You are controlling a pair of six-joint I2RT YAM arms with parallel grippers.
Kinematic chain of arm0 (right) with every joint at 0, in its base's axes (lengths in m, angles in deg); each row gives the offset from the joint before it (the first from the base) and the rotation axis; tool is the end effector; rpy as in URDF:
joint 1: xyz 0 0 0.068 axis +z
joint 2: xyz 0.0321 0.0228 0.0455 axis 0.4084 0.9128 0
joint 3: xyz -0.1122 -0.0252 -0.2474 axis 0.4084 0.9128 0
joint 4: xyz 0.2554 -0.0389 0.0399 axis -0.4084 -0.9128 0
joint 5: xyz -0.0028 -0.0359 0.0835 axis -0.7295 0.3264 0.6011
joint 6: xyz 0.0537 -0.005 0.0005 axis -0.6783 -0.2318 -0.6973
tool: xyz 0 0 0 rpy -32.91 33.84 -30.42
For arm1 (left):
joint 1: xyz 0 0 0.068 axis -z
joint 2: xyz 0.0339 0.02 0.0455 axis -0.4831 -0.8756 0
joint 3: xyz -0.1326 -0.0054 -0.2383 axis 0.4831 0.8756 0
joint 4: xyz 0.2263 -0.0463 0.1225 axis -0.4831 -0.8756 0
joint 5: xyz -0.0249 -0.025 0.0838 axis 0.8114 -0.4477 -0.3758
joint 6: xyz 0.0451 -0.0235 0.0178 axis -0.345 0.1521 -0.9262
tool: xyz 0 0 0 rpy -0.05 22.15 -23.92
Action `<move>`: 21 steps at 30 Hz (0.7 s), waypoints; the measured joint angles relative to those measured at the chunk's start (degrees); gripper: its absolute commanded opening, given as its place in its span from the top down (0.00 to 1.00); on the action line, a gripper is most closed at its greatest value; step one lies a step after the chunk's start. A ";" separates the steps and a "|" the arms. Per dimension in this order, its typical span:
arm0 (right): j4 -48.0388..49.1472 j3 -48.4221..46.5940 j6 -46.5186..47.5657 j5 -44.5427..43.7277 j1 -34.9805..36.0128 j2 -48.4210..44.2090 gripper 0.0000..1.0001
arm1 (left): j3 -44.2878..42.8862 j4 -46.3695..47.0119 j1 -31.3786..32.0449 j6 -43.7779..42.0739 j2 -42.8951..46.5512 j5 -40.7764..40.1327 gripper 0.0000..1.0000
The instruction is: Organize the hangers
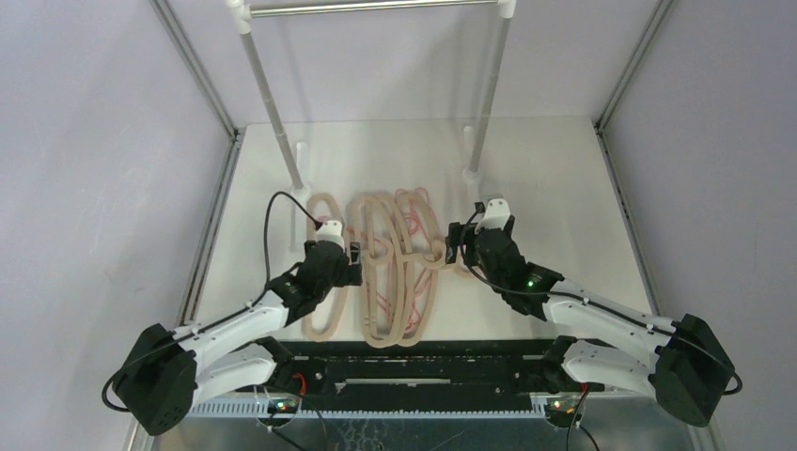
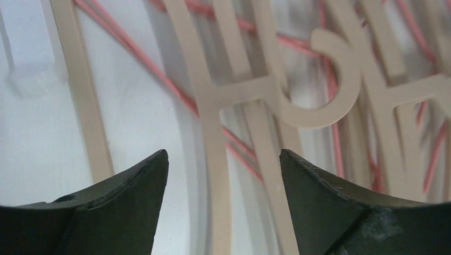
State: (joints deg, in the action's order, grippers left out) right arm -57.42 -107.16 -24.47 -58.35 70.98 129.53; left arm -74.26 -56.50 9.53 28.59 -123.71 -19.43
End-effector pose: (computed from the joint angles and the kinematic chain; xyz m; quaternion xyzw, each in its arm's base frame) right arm 0.1680 0.1539 0.2369 -0.0746 0.8313 0.0939 0.5428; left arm 0.1692 -0.1177 0.1863 0.0304 0.8865 -0.0807 0.4546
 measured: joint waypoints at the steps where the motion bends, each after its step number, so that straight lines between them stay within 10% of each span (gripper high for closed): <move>1: -0.15 0.00 -0.04 0.00 -0.13 0.00 0.00 | 0.76 -0.57 0.07 0.55 0.13 -0.04 0.21; 21: -1.44 3.43 -2.58 -0.57 -1.20 -2.38 0.00 | 5.27 -3.93 1.07 10.19 3.52 -2.54 0.39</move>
State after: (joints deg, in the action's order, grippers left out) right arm -58.86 -103.73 -27.05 -58.92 69.77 127.15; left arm -68.99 -60.44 10.60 38.77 -120.19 -21.96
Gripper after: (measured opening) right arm 0.999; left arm 0.614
